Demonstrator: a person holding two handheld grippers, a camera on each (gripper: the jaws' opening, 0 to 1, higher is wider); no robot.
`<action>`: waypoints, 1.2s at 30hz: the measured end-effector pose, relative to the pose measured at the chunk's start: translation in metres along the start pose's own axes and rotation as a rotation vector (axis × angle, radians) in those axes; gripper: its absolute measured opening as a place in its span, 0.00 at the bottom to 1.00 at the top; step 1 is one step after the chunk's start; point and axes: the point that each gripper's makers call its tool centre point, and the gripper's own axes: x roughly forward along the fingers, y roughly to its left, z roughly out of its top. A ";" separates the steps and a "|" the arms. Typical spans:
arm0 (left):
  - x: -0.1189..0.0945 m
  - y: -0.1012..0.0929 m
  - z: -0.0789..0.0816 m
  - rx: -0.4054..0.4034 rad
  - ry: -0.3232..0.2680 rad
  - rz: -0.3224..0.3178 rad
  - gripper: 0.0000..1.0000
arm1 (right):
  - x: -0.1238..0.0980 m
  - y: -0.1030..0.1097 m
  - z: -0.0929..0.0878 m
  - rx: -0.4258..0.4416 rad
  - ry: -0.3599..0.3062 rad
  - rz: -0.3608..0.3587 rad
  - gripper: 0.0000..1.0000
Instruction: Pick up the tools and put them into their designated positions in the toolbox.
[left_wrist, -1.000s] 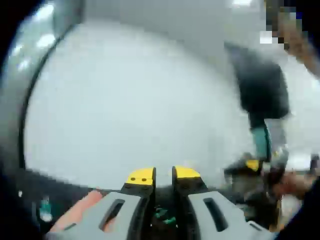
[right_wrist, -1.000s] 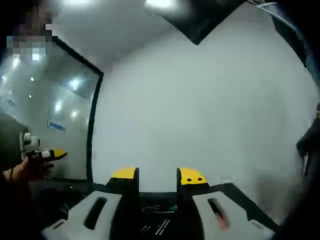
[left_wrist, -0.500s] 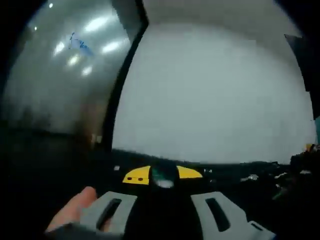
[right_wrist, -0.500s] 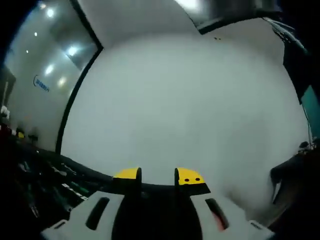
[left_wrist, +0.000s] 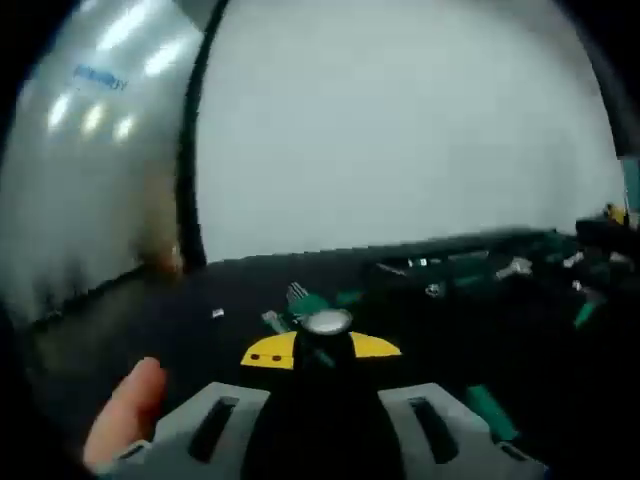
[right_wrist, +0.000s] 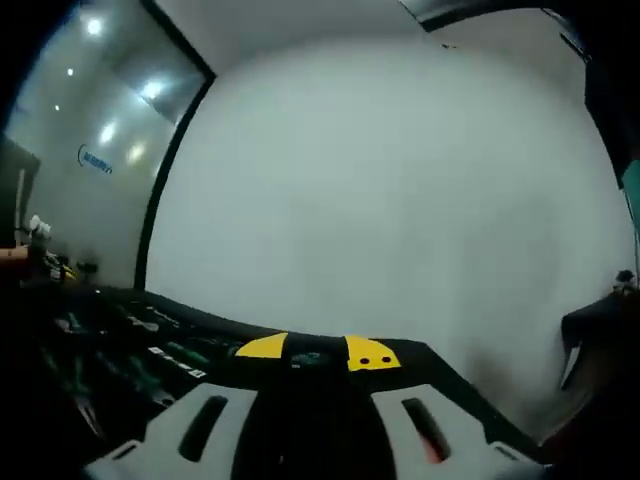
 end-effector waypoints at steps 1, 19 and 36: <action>0.006 -0.002 0.003 0.044 -0.010 -0.023 0.17 | 0.000 0.000 0.000 -0.011 0.003 0.001 0.18; 0.065 -0.046 -0.022 0.552 0.250 -0.293 0.18 | 0.005 0.008 -0.019 0.137 0.059 0.063 0.18; -0.028 -0.037 0.122 -0.096 -0.296 -0.272 0.03 | 0.003 0.023 -0.013 0.057 0.045 0.114 0.17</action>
